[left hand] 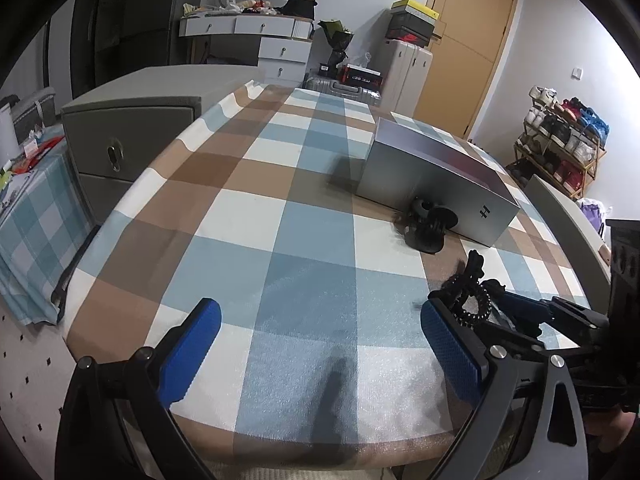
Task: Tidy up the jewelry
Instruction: 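Lower the right tool onto the black beaded coil bracelet and grasp it, then lift the bracelet with the right tool while the left tool grasps the black toothed clip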
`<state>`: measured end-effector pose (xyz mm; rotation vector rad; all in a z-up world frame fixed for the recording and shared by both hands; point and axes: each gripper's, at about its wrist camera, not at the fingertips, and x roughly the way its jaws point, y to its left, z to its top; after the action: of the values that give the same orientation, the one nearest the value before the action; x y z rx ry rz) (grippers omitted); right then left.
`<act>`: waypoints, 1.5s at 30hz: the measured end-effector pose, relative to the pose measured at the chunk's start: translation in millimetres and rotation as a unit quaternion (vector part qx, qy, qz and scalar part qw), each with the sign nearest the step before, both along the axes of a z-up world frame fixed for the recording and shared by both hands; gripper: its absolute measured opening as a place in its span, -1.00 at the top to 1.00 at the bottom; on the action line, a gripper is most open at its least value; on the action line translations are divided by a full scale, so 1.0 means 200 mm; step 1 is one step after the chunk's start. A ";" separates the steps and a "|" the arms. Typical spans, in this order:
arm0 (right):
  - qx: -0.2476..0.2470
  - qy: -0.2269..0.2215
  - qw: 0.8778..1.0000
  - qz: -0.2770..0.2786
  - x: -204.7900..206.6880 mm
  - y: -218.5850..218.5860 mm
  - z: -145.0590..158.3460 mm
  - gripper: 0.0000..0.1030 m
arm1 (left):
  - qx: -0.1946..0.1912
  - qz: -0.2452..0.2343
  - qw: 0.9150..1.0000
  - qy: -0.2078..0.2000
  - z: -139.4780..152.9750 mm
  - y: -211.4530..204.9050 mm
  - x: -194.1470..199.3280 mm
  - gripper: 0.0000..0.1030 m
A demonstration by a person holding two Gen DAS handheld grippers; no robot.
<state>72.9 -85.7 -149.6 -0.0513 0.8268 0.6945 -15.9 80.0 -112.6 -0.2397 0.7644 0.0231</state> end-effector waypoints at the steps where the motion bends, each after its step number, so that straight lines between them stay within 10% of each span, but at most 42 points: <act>1: -0.006 0.001 1.000 -0.002 0.01 0.01 -0.01 -0.41 | -0.002 0.003 1.000 0.000 0.00 0.01 0.00 -0.90; 24: -0.050 -0.042 0.998 0.000 -0.01 0.05 0.00 0.22 | -0.005 0.008 1.000 0.004 0.01 0.04 0.00 -0.90; 27: -0.034 -0.029 0.999 0.007 -0.02 0.01 0.02 0.61 | 0.000 0.008 1.000 0.003 0.03 0.02 0.00 -0.90; 45: -0.053 -0.034 0.998 0.010 0.00 0.05 -0.02 0.52 | 0.017 0.000 1.000 0.014 0.03 -0.05 0.03 -0.90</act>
<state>72.8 -75.0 -152.9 -0.1783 0.7978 0.6643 -10.7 69.9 -107.4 -0.2081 0.7906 0.0395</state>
